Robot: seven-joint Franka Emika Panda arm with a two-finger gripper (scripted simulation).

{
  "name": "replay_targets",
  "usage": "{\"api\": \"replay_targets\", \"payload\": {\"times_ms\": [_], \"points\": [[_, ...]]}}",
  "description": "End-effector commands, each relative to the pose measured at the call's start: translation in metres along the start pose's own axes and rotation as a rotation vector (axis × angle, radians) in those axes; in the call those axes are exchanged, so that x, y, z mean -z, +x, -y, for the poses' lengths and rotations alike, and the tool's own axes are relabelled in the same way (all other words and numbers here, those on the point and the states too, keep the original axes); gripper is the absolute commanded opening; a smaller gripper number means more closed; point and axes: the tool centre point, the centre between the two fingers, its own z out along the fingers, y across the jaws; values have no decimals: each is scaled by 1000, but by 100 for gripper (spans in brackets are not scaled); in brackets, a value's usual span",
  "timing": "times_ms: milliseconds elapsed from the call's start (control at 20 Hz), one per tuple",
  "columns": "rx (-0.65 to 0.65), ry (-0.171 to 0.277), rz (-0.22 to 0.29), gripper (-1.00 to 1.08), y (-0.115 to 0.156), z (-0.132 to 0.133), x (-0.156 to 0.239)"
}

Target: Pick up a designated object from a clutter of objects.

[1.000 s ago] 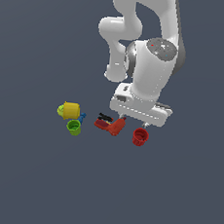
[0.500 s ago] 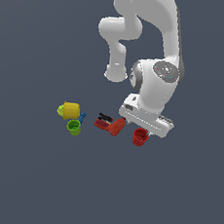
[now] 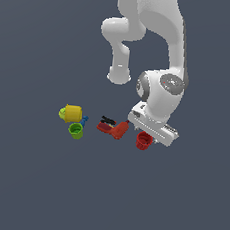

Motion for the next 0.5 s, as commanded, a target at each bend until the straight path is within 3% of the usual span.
{"api": "replay_targets", "payload": {"times_ms": [0,450], "points": [[-19,2,0,100,-3,2,-5],[-28,2,1,100,-5,3,-11]]}}
